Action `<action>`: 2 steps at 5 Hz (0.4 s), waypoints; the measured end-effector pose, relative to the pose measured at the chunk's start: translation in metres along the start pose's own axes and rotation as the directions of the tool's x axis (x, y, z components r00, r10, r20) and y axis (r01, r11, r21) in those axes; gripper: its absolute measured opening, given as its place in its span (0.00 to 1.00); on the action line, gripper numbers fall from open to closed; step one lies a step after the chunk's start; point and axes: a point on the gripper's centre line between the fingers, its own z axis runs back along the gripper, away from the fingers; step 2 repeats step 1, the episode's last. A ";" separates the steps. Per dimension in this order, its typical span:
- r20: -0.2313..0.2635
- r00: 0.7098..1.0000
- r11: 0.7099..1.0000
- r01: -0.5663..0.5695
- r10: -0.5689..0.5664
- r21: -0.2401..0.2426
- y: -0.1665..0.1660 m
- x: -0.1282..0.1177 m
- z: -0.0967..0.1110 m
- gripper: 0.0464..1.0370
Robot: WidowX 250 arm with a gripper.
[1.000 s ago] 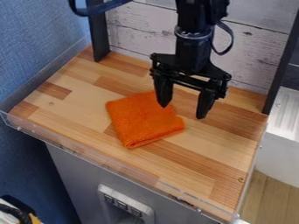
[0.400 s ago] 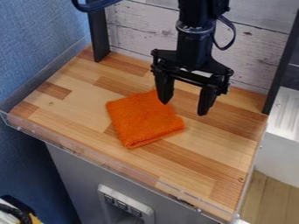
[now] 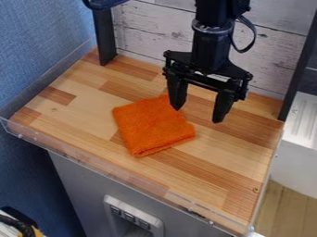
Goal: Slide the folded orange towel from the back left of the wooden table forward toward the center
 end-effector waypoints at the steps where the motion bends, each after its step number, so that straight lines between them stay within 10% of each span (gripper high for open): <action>1: 0.020 1.000 1.000 -0.003 0.003 -0.002 -0.001 0.007 0.010 0.96; 2: 0.020 1.000 1.000 -0.003 0.003 -0.002 -0.001 0.007 0.010 0.96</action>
